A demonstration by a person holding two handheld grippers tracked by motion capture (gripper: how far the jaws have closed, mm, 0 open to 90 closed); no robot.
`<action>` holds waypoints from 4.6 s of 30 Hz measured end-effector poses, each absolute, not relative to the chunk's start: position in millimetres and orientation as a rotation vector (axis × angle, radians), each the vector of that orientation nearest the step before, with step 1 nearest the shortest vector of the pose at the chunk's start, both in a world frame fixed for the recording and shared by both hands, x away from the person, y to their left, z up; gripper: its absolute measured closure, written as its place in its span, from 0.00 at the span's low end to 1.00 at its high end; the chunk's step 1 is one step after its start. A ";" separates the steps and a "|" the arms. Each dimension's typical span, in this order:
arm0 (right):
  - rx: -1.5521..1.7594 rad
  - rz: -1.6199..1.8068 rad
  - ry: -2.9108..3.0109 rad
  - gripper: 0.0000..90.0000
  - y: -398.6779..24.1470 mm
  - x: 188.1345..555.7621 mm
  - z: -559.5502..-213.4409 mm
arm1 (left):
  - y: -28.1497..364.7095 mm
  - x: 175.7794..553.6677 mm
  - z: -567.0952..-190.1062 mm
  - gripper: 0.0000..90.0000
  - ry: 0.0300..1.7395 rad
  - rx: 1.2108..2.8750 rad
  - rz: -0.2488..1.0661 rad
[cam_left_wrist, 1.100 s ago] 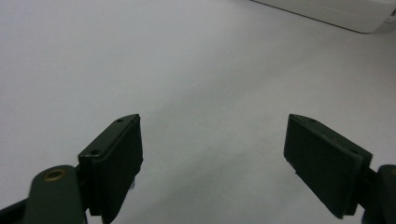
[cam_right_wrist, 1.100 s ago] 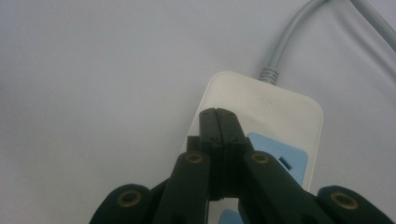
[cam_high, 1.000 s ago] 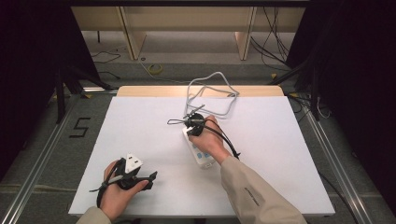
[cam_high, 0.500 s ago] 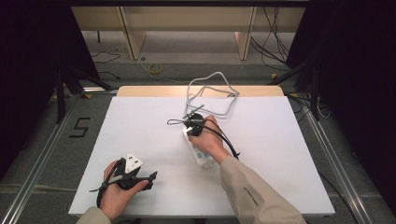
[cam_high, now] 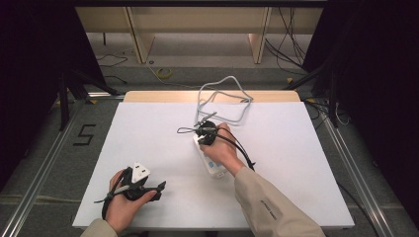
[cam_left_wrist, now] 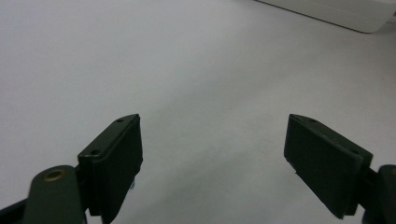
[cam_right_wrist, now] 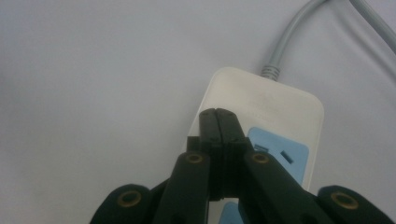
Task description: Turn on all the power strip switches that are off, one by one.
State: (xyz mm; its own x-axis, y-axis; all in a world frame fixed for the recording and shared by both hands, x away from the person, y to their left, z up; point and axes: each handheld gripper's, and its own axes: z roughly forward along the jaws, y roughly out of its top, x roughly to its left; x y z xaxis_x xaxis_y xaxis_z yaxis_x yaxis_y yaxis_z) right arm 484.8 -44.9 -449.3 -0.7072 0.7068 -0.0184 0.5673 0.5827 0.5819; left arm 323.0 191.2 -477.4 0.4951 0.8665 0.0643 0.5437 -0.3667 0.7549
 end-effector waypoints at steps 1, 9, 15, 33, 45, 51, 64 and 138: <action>1.061 0.817 2.565 1.00 -46.1 483.9 -448.6 | 191.1 323.0 -477.6 0.21 1.156 2.055 0.609; 1.053 0.818 2.579 1.00 -53.9 476.4 -439.6 | 190.5 322.4 -477.2 0.21 1.153 2.061 0.609; 1.045 0.809 2.595 1.00 -57.0 470.4 -438.3 | 190.4 322.7 -477.4 0.21 1.150 2.065 0.609; 1.072 0.778 2.623 1.00 -63.6 458.3 -433.3 | 190.7 322.8 -477.5 0.21 1.152 2.066 0.607; 1.091 0.770 2.642 1.00 -72.0 444.3 -430.8 | 190.1 322.9 -478.0 0.21 1.149 2.064 0.609; 1.086 0.751 2.671 1.00 -74.1 438.4 -430.1 | 189.9 323.0 -478.1 0.21 1.149 2.064 0.609; 1.068 0.690 2.724 1.00 -74.4 430.5 -436.1 | 189.7 322.9 -478.1 0.21 1.153 2.067 0.604; 1.015 0.818 2.636 0.95 -110.2 424.9 -430.1 | 188.2 322.5 -479.2 0.21 1.151 2.067 0.601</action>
State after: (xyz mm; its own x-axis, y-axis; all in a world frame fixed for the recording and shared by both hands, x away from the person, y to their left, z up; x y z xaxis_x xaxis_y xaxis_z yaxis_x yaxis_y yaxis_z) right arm 424.9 -110.2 -430.1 -0.7441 0.6680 0.0110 0.5567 0.6109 0.5629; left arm 322.5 188.2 -479.2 0.5009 0.8631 0.0637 0.5456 -0.3721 0.7509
